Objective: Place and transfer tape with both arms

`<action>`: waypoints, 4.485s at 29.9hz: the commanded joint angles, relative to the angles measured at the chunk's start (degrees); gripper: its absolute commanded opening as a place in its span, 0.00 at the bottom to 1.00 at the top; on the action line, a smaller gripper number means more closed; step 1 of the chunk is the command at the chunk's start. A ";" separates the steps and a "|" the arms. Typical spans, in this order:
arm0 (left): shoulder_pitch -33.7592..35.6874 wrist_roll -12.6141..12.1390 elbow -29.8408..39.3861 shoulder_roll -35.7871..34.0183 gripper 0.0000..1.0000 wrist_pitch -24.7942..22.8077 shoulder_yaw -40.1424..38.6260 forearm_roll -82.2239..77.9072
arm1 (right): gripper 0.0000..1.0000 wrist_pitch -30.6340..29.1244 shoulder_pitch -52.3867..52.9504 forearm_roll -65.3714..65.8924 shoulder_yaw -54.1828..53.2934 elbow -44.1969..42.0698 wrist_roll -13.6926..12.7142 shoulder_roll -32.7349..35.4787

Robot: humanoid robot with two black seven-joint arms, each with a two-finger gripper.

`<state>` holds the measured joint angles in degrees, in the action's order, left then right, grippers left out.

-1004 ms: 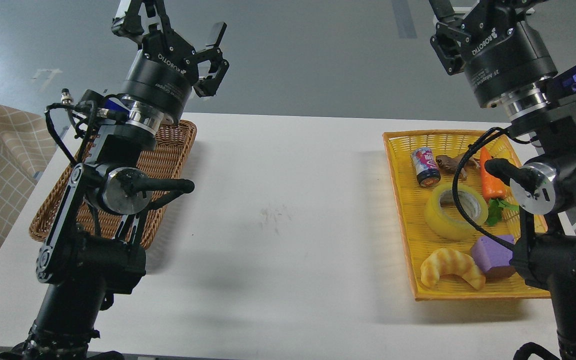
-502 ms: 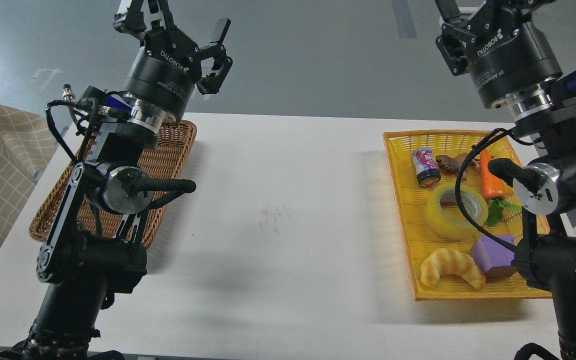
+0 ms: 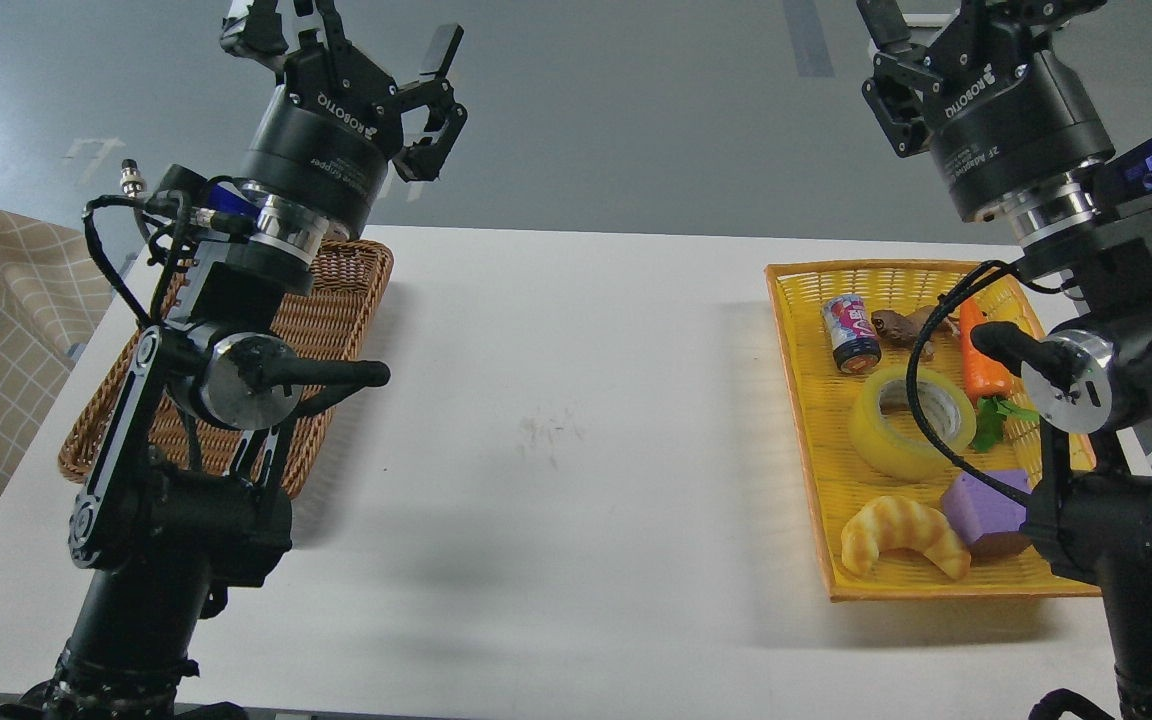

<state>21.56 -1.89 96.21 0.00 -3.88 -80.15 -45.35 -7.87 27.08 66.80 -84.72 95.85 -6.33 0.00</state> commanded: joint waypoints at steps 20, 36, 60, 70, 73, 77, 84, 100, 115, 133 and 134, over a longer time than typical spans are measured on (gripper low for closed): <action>-0.38 0.04 0.73 0.00 0.98 -1.65 0.09 0.00 | 1.00 -0.57 -6.07 17.75 7.81 1.36 2.98 42.09; -1.96 0.04 0.73 0.00 0.98 -1.65 0.00 -0.08 | 1.00 -2.68 -17.59 29.80 7.55 -9.72 20.30 50.98; -2.84 0.13 0.73 0.00 0.98 -1.65 0.00 -0.17 | 0.98 -6.54 -16.81 37.88 17.38 -14.55 12.05 51.24; -3.19 0.13 0.82 0.00 0.98 -1.65 0.00 -0.17 | 0.96 -7.07 -7.67 40.08 29.16 -19.55 11.08 48.43; -3.28 0.13 0.82 0.00 0.98 -1.65 -0.09 -0.17 | 0.96 -7.68 -6.34 40.25 31.36 -20.79 11.08 47.55; -3.37 0.13 0.82 0.00 0.98 -1.65 -0.18 -0.17 | 0.96 -7.69 -6.08 42.71 32.86 -22.46 11.08 46.32; -3.45 0.22 0.82 0.00 0.98 -1.65 -0.53 -0.17 | 0.98 -7.77 -5.73 43.16 33.04 -24.40 11.16 44.65; -4.95 1.71 1.44 0.00 0.98 -1.65 -0.88 -0.26 | 0.99 -8.56 -4.85 43.15 33.21 -26.15 11.08 40.61; -5.12 1.36 1.26 0.00 0.98 -1.48 -0.71 -0.08 | 0.83 -8.65 -4.14 43.59 35.67 -27.74 11.08 39.82; -5.65 0.66 0.82 0.00 0.98 -1.13 -0.35 0.09 | 0.74 -8.65 -1.07 45.79 39.28 -32.75 10.03 34.72; -5.65 0.66 0.82 0.00 0.98 -1.13 -0.35 0.09 | 0.70 -8.83 -1.15 45.79 39.28 -32.83 9.76 34.72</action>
<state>15.91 -1.23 97.05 0.00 -5.01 -80.53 -45.26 -16.53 25.82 112.56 -45.51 63.22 4.15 34.93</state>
